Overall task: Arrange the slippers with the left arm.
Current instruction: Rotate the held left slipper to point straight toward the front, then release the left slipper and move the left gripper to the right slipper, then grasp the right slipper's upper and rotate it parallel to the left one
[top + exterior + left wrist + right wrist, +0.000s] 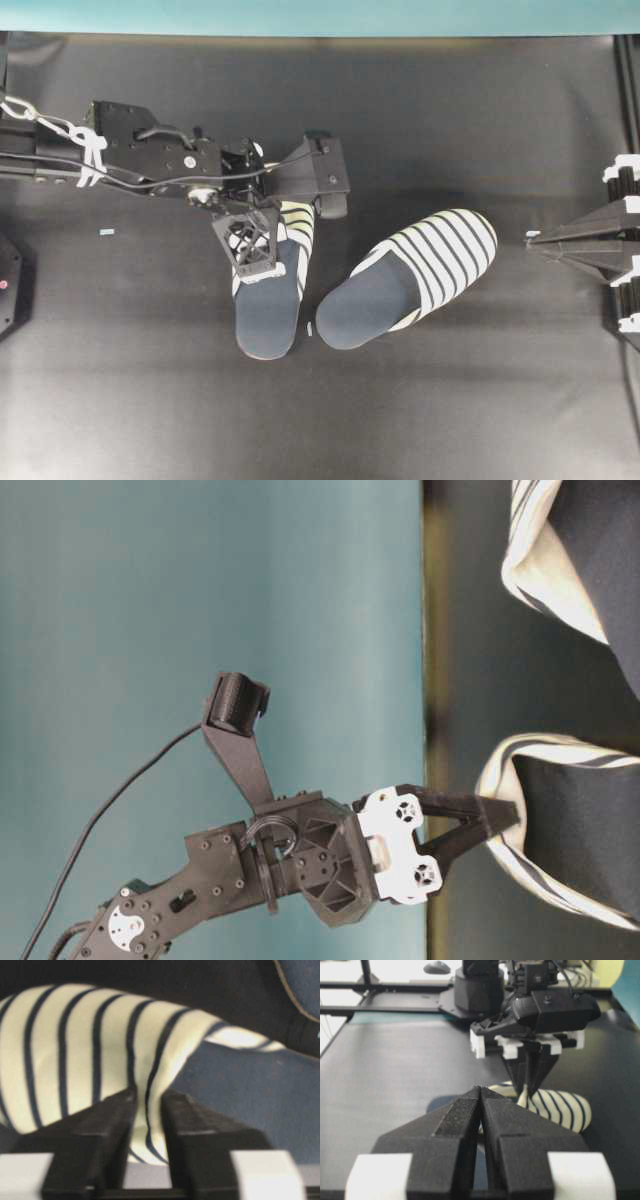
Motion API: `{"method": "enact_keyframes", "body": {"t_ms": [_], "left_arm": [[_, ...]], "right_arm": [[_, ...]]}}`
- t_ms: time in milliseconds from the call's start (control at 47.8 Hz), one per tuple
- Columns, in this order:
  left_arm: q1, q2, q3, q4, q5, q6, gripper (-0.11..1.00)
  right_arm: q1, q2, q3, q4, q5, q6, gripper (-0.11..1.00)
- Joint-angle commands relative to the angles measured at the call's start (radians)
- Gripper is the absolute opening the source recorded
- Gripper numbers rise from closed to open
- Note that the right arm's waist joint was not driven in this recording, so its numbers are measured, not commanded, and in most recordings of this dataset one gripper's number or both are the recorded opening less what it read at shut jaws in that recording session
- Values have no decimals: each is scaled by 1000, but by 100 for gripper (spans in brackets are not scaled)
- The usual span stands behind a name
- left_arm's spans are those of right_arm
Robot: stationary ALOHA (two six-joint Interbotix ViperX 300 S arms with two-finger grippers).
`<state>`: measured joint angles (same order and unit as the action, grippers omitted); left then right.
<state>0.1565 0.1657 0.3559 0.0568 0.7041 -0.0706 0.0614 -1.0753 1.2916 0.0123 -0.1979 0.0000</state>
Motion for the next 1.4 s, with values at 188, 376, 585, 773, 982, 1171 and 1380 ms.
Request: {"method": "enact_keyframes", "body": {"t_ms": [188,376,585,773,982,1171,1380], "left_arm": [[-21,-11,-2,3,-3,34,70],[-60,-49,-41,3,0,213,89],[-107,-57,-133,3,-163,558,88],[-104,23,-192,3,-393,859,88],[-95,173,-278,3,-425,1006,87],[-97,291,-347,3,-403,1009,87],[-103,339,-388,2,-405,997,86]], "right_arm": [[0,6,-6,2,-9,2,0],[0,6,-5,2,-9,2,0],[0,5,-5,2,-9,2,0],[0,6,-3,2,-15,2,1],[0,6,-3,2,-20,2,0],[0,5,-3,2,-20,2,1],[0,5,-3,2,-21,2,1]]}}
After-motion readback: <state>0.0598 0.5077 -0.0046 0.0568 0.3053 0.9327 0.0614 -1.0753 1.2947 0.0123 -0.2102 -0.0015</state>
